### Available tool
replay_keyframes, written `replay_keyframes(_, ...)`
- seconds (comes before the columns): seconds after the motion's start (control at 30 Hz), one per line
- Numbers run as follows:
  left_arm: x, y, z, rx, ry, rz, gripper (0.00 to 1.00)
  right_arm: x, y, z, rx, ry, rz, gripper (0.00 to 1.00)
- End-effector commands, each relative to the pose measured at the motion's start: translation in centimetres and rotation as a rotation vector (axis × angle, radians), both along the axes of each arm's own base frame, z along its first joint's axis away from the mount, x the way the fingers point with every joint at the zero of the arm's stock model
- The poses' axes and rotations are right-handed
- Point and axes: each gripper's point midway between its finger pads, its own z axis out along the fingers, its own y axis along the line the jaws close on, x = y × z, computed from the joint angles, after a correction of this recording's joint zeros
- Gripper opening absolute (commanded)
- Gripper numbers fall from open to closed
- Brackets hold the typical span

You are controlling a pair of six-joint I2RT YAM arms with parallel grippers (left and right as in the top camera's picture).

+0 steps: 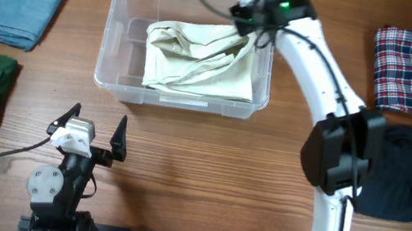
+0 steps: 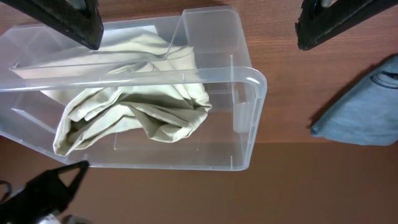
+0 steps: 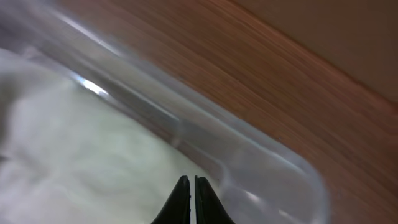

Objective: Pack container

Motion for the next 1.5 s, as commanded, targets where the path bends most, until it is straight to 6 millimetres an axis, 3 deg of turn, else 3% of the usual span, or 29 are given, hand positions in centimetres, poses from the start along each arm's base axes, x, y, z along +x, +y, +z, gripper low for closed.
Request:
replay_keyframes(0.0,0.0,-0.1,-0.1,0.015,-0.006,-0.007,1.0,-0.5,-0.7,0.2,0.033,0.038,0.014,0.04)
replay_keyframes(0.33,0.0,-0.1,-0.1,0.015,-0.006,-0.007,1.0,-1.6,1.3,0.1,0.029,0.051,0.052,0.04)
replay_keyframes(0.5,0.0,-0.1,-0.1,0.015,-0.006,-0.007,1.0,-3.0,1.3,-0.8,0.027,0.12,0.039,0.04)
replay_keyframes(0.83,0.0,-0.1,-0.1,0.015,-0.006,-0.007,1.0,-6.9,1.7,-5.3,0.054,0.316,0.087,0.04)
replay_keyframes(1.37,0.0,-0.1,-0.1,0.015,-0.005,-0.007,1.0,-8.6,0.9,-10.2,0.004,0.42,0.079,0.04)
replay_keyframes(1.47,0.0,-0.1,-0.1,0.015,-0.005,-0.007,1.0,-8.7,1.0,-10.4,-0.008,0.423,0.095,0.04)
